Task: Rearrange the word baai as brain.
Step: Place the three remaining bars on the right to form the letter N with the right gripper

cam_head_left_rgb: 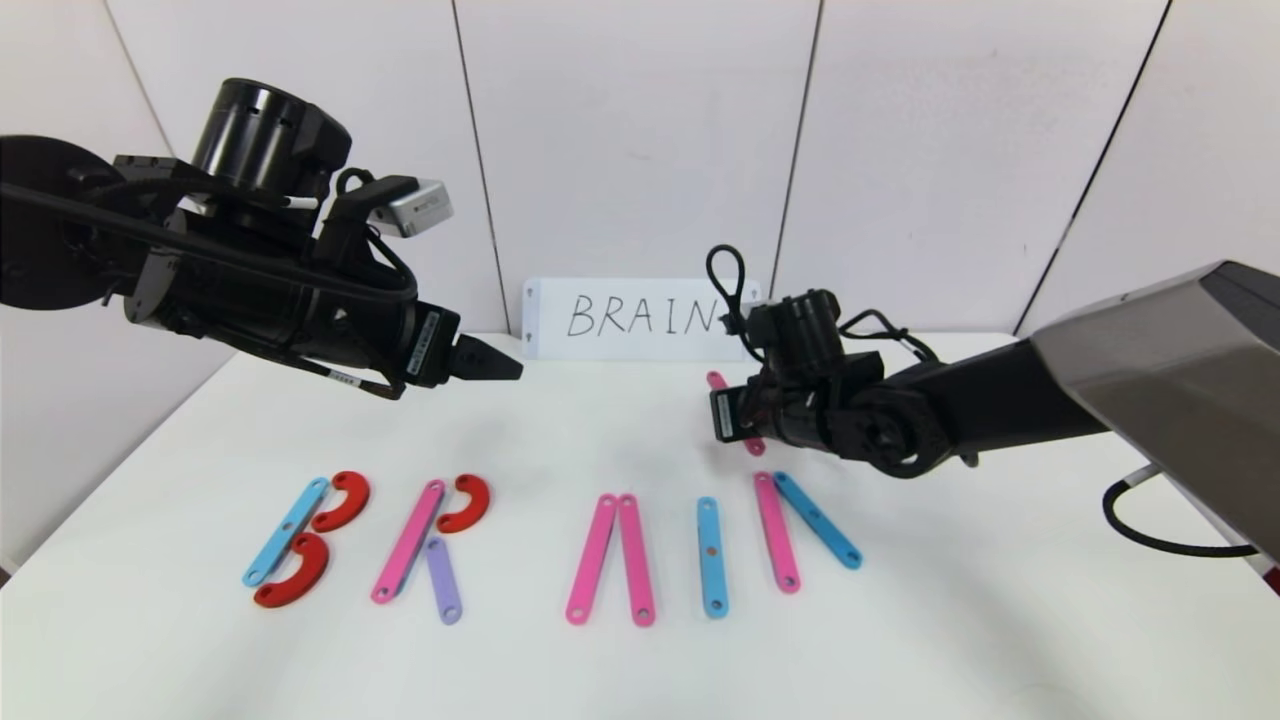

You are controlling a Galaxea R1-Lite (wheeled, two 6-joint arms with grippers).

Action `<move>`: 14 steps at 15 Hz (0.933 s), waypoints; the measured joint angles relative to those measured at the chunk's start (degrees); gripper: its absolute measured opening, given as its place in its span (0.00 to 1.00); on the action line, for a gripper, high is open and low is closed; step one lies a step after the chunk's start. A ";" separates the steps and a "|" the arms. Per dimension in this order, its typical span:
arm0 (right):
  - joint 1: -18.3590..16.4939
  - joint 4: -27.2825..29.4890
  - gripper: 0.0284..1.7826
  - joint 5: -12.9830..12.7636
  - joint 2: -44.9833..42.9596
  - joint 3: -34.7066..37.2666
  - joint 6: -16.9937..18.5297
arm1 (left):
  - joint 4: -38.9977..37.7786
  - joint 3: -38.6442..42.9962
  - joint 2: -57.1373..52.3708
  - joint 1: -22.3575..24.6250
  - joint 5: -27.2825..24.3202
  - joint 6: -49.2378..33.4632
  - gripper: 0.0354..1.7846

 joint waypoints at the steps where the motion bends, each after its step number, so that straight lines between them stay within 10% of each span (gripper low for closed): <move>1: -0.30 0.02 0.14 0.02 -1.11 0.11 0.06 | -0.04 0.00 0.04 0.00 0.00 0.00 0.97; 14: -1.90 4.91 0.14 -5.22 -13.12 18.65 13.56 | 0.02 0.07 0.11 -0.02 0.00 0.00 0.97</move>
